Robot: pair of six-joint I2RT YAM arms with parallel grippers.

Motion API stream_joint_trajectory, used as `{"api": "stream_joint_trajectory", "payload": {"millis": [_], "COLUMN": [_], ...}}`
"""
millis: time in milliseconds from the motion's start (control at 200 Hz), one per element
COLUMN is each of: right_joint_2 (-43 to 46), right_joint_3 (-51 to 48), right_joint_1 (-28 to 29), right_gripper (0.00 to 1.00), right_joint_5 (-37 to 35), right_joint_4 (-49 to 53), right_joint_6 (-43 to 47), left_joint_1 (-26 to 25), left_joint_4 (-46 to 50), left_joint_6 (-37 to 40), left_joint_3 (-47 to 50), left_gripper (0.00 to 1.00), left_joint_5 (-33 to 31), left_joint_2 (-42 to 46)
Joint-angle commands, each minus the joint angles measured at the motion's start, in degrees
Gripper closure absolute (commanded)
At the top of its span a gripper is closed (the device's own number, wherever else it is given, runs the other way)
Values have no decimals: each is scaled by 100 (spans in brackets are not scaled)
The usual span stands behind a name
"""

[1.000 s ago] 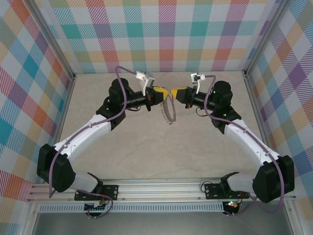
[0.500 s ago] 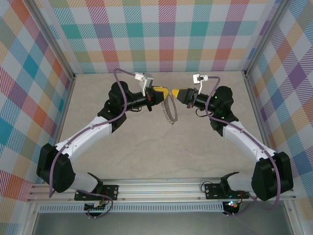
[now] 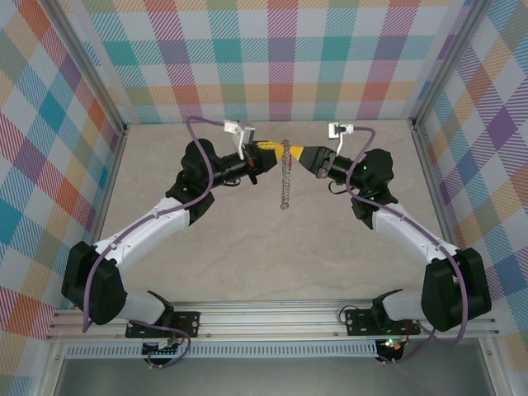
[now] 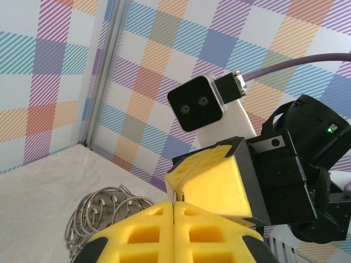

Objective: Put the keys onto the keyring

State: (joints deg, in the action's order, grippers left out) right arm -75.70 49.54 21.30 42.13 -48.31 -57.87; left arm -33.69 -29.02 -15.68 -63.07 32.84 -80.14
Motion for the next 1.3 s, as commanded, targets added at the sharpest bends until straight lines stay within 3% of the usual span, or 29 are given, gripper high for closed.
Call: {"api": "stream_joint_trajectory", "payload": {"millis": [0, 115, 210, 435, 760, 1295], "right_joint_2": [142, 607, 930, 969, 69, -379], "right_joint_3": [-149, -248, -253, 72, 396, 461], "right_joint_1": [9, -220, -483, -698, -630, -96], "right_gripper": [86, 60, 50, 48, 49, 57], "right_joint_5": [280, 57, -34, 45, 384, 473], "right_joint_4": [163, 923, 1430, 1659, 4, -621], "right_joint_6": [110, 590, 784, 876, 51, -112], "left_joint_1": [-50, -50, -50, -50, -45, -58], "left_joint_4": [-577, -535, -521, -495, -511, -547], "left_joint_6": [-74, -75, -63, -61, -188, -238], "left_joint_3": [-86, -116, -117, -119, -162, -163], "left_gripper": [100, 100, 100, 100, 100, 100], "left_joint_5": [-132, -94, -70, -15, 52, 47], "left_joint_2": [98, 80, 72, 41, -11, -11]}}
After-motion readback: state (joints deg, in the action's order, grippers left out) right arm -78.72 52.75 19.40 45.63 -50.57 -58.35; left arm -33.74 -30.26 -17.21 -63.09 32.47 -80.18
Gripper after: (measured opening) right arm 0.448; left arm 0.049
